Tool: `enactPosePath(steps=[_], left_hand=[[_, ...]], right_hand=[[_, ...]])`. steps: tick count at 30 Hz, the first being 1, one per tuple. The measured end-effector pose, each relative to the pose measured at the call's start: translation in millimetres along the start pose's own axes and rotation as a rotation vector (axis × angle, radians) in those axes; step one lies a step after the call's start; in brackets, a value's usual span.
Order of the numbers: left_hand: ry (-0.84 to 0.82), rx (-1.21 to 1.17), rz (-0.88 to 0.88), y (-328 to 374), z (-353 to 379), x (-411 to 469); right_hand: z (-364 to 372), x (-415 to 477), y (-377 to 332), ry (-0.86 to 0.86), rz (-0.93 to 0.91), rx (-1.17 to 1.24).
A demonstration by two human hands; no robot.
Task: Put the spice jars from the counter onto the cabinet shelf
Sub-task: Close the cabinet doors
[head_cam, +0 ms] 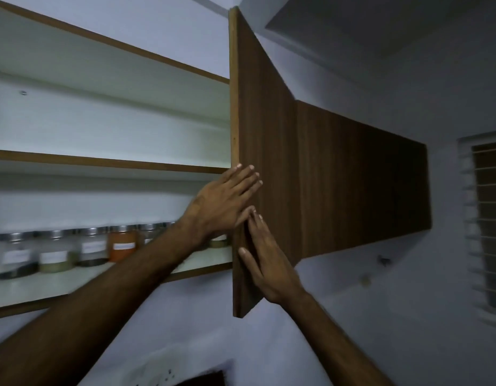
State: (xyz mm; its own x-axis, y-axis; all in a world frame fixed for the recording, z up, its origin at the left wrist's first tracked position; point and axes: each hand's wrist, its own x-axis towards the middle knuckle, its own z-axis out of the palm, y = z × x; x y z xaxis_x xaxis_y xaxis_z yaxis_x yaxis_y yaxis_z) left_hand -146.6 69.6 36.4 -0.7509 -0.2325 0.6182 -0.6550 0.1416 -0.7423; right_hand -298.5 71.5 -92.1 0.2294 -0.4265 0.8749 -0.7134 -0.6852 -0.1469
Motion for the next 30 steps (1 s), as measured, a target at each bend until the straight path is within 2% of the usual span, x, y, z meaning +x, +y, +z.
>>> enactPosePath(steps=[5,7,11,21,30], left_hand=[[-0.191,0.095,-0.167,-31.7,54.7,-41.5],[-0.292,0.1,-0.22,-37.2,77.2,-52.2],[-0.376,0.034,-0.315,-40.6,114.7,-65.2],[-0.389,-0.016,-0.385,-41.7,153.8,-68.5],[-0.38,-0.063,-0.49,-16.5,156.4,-73.2]], right_hand=[[52.6,37.8,21.1,-0.178,-0.099,-0.185],[70.2,55.2,31.4,-0.208,-0.084,-0.24],[100.4,89.0,49.9,-0.225,-0.053,-0.281],[149.2,116.0,80.4,-0.171,-0.11,-0.25],[151.9,116.6,93.5,-0.124,-0.169,-0.242]])
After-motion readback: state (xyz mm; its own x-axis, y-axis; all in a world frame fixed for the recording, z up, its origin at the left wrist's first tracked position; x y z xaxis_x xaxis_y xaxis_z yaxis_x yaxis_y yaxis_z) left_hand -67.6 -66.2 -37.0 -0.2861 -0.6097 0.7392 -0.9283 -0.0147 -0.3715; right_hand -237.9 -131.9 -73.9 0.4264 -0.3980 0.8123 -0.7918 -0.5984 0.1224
